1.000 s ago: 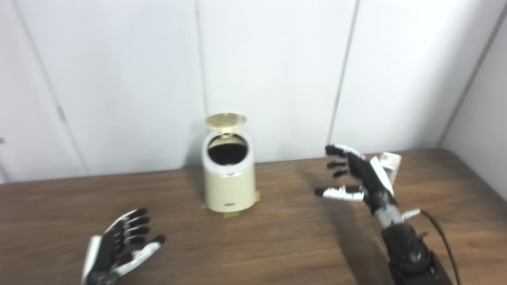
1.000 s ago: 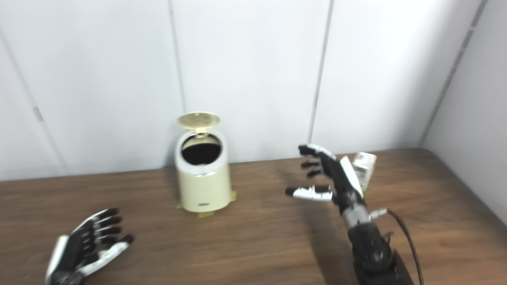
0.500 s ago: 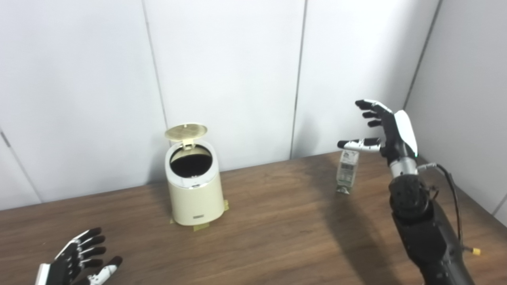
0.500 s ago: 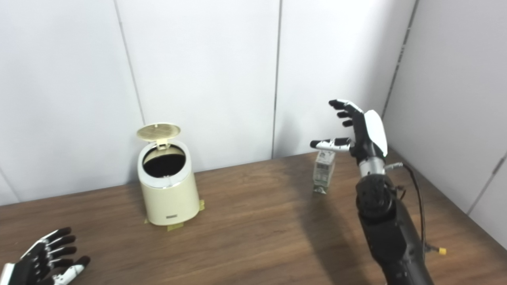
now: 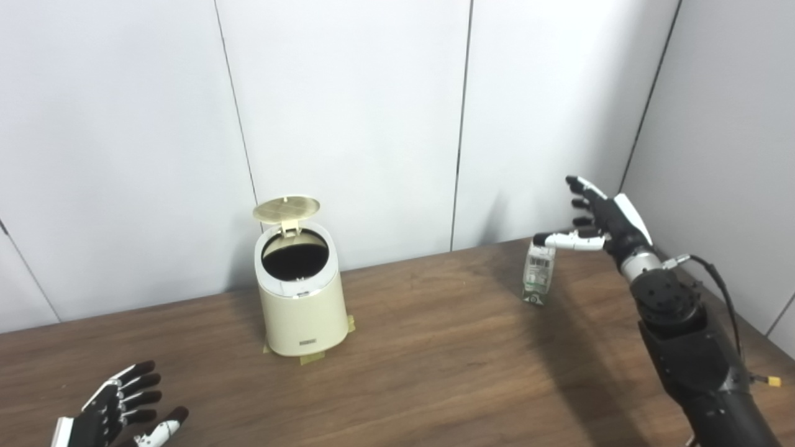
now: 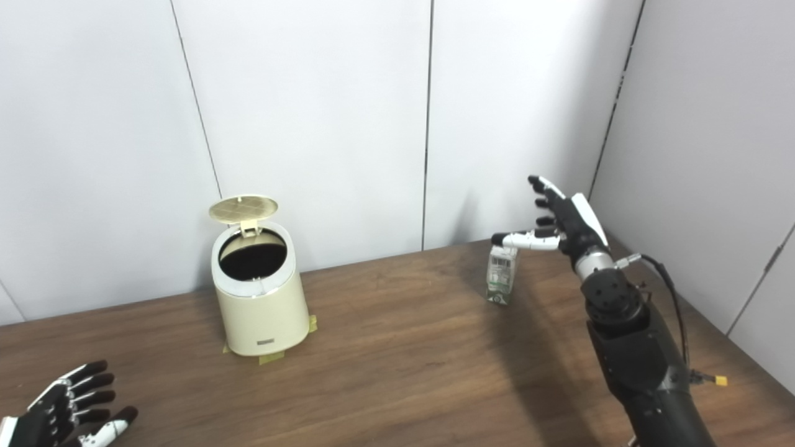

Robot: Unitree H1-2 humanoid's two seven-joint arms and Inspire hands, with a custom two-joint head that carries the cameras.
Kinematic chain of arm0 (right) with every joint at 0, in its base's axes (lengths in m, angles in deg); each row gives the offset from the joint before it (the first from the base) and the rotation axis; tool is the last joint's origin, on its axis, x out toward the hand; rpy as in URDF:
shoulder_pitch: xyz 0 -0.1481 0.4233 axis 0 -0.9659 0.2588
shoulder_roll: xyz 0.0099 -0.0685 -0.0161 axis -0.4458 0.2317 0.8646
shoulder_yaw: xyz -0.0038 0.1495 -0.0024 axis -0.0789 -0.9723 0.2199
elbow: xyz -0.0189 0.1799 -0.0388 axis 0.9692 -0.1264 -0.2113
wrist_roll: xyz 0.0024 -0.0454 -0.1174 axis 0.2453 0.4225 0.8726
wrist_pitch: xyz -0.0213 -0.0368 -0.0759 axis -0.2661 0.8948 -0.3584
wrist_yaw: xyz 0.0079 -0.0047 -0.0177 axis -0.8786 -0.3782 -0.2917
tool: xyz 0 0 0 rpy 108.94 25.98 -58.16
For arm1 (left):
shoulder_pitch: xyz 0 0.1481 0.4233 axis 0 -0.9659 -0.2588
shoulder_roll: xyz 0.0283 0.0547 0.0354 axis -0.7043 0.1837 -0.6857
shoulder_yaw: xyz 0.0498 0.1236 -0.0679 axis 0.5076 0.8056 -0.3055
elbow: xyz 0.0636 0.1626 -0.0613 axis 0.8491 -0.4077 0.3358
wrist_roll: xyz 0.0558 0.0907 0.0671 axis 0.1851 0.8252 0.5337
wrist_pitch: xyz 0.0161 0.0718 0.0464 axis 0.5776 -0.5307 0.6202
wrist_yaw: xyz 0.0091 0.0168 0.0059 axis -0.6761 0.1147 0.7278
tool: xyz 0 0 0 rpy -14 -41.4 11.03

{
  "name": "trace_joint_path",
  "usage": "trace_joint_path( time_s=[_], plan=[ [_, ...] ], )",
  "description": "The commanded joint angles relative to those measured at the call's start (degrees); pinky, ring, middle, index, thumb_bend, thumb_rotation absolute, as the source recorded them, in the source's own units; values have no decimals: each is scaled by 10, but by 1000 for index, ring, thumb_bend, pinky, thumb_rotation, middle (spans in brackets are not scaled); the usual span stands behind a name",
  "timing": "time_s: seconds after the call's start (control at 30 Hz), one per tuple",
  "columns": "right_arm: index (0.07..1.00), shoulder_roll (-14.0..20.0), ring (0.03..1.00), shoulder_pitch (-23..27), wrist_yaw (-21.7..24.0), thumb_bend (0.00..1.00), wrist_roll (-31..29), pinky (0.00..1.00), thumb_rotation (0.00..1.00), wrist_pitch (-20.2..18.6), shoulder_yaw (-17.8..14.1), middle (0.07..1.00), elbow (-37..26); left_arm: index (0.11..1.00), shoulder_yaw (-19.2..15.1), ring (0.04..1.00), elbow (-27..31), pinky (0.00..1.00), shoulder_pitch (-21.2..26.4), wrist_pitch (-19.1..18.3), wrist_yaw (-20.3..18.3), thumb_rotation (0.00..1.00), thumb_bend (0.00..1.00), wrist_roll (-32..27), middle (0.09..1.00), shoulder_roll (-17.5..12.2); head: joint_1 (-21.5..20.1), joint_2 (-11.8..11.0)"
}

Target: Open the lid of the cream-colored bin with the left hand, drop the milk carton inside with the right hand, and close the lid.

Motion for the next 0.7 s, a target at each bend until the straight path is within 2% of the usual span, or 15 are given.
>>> trace_joint_path(
  time_s=[0.0,0.13,0.37,0.53,0.67],
  plan=[
    [964,25,925,18,7,872,-12,847,234,19,-3,960,-10,758,0,686,22,609,15,4,0,15,648,1,736,-8,-1,0],
    [966,22,915,16,12,896,-19,824,258,40,2,961,13,758,0,689,26,607,13,1,-2,7,647,-2,738,-8,0,2],
    [955,14,896,12,6,814,-14,813,201,26,14,942,16,762,1,681,35,605,12,-12,-3,22,648,3,738,-9,3,6],
    [942,12,899,14,6,847,-23,829,228,39,17,928,42,758,0,688,40,619,11,-18,-4,13,653,0,736,-10,3,9],
    [903,0,883,12,-7,845,-20,813,186,36,17,899,44,751,0,693,40,624,11,-18,-5,18,648,1,734,-13,0,10]
  ],
)
